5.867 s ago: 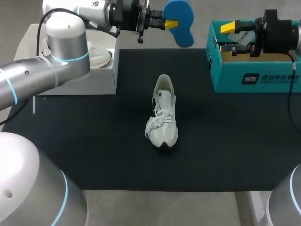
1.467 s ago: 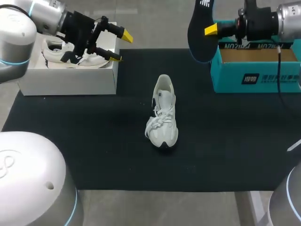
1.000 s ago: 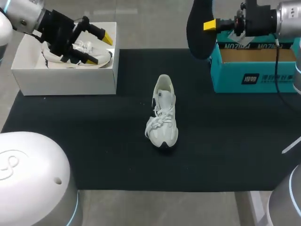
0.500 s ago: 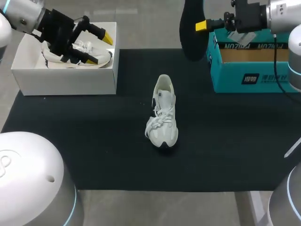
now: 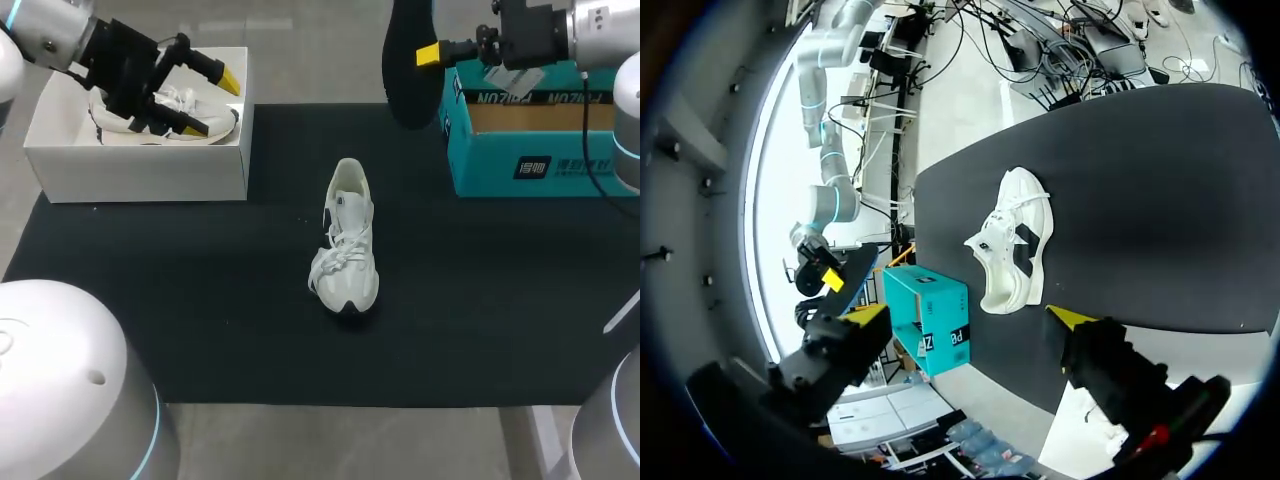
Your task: Take the shoe out of the shoebox, open the shoe tongue, remove and reinsert the insole, then place the shoe into the shoebox
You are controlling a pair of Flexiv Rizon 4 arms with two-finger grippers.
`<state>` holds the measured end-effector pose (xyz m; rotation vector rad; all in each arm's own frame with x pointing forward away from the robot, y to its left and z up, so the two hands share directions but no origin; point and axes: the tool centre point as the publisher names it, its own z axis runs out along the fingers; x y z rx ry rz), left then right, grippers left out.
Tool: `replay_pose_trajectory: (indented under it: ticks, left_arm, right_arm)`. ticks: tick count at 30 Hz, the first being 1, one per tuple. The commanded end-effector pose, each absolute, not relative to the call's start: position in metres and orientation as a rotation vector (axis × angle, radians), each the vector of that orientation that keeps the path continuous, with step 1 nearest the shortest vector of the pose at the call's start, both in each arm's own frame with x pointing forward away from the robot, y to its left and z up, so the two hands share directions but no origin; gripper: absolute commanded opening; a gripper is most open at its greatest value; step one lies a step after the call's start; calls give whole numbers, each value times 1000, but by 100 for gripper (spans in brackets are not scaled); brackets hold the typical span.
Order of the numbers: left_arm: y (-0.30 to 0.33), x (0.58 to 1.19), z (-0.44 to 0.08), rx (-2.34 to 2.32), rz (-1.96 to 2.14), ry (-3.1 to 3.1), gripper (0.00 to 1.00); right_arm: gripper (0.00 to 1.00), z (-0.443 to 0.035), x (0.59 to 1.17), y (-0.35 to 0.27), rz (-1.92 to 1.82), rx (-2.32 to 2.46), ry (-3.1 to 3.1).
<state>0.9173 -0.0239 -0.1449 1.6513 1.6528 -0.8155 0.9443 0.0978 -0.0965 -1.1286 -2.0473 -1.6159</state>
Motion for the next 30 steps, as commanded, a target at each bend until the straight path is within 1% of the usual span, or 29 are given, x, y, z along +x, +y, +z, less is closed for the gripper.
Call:
replay_pose_trajectory:
  ticks: [1,5,11,19,30]
  left_arm:
    - [-23,916,-145,1653,-811,1654,100]
    - [-23,916,-145,1653,-811,1654,100]
    - [-23,916,-145,1653,-811,1654,100]
    - [-23,916,-145,1653,-811,1654,100]
    - [-23,916,-145,1653,-811,1654,100]
  right_arm:
    - [0,-97,944,99,-1615,-1131,-2048]
    - [0,-120,953,104,-1611,-1137,-2096]
    - [0,-150,968,113,-1785,-1141,-2119]
    - [0,-183,984,137,-1873,-1159,-2122]
    - [0,-185,984,138,-1845,-1168,-2092]
